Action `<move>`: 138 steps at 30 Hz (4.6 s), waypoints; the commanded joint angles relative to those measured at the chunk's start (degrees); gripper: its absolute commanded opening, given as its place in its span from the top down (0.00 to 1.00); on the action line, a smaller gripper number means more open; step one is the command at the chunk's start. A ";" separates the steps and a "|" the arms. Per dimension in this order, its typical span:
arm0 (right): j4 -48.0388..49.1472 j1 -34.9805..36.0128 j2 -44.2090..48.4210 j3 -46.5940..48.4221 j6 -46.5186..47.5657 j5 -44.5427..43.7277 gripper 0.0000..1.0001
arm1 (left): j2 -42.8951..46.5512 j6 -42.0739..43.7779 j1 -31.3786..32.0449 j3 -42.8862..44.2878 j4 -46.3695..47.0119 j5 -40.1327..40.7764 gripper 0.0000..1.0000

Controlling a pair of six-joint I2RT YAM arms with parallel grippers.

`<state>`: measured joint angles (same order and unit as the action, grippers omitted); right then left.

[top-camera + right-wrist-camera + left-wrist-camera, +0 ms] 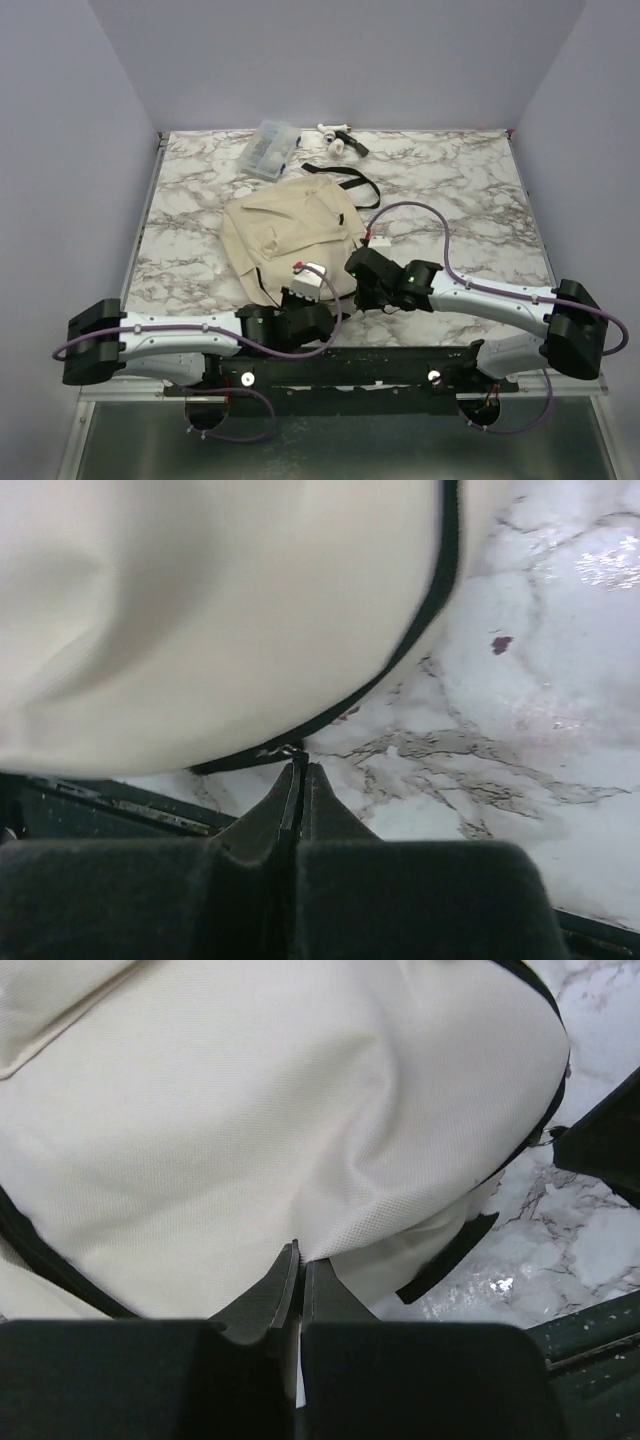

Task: Pack the student bag
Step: Zip the student bag at the center of the board.

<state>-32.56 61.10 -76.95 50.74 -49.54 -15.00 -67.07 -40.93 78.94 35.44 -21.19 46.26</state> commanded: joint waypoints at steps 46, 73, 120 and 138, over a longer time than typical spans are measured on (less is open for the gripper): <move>18.82 -20.41 14.33 -17.34 -6.12 24.70 0.17 | 37.56 2.18 -2.56 -5.85 -0.87 -19.42 0.26; 51.47 -26.66 -3.92 -30.20 -31.14 34.16 0.40 | -7.99 0.06 -19.43 -3.12 16.65 -46.17 0.69; 39.04 -23.18 6.42 -25.12 -18.27 19.76 0.99 | -10.72 -0.17 -21.61 -5.35 20.43 -48.26 0.78; 42.71 -23.18 -6.16 -12.14 -6.25 15.84 0.99 | -13.93 -2.05 -22.16 -6.63 20.81 -50.23 1.00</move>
<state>8.29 38.20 -80.66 35.51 -58.74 6.55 -78.89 -42.39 57.06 30.48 0.75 -2.85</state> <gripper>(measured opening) 0.007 0.025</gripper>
